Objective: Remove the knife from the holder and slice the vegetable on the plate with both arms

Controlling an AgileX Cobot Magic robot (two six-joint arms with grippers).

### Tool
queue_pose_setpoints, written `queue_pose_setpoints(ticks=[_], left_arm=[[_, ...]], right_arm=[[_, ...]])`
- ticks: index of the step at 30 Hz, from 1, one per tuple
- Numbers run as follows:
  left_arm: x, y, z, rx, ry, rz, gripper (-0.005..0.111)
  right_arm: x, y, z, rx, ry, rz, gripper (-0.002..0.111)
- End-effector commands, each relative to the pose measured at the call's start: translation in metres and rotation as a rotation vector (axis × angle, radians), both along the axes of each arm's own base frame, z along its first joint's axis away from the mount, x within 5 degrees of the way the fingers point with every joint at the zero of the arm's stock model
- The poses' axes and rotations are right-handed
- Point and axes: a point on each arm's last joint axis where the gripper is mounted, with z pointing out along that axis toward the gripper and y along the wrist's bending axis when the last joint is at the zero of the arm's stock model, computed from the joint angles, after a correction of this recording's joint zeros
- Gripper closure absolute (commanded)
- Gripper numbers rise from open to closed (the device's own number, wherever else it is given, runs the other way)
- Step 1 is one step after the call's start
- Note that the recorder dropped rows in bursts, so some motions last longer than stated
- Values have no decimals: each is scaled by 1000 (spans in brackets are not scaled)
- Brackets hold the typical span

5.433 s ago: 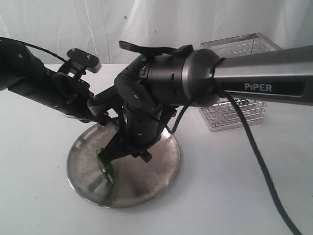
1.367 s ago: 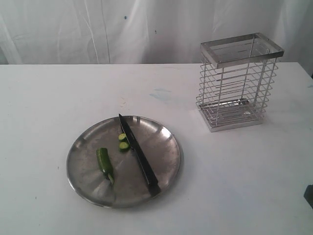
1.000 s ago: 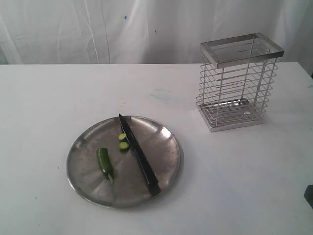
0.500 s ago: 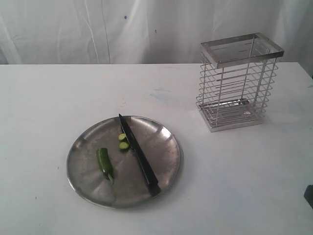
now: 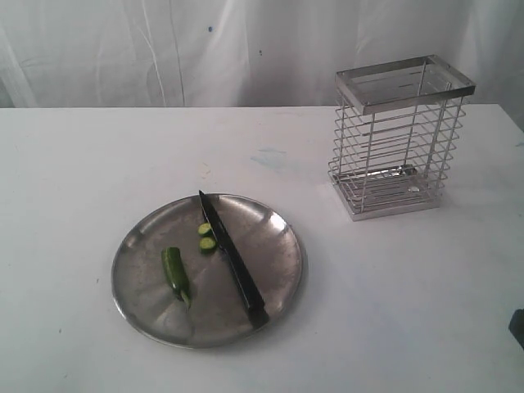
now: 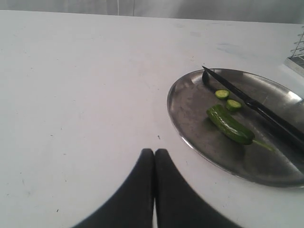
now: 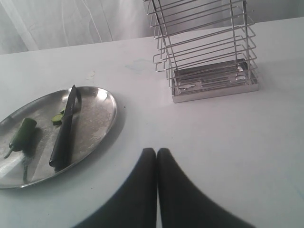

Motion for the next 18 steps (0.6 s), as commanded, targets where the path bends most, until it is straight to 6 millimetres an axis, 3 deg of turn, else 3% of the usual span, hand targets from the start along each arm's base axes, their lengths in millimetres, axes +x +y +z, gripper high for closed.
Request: queue_pose_setpoints(ticks=[1, 18], left_arm=[[0, 0, -2, -8, 4, 4, 107], [0, 0, -2, -8, 4, 4, 107]], right_arm=[[0, 0, -1, -3, -9, -6, 108], [0, 0, -1, -3, -9, -6, 108]])
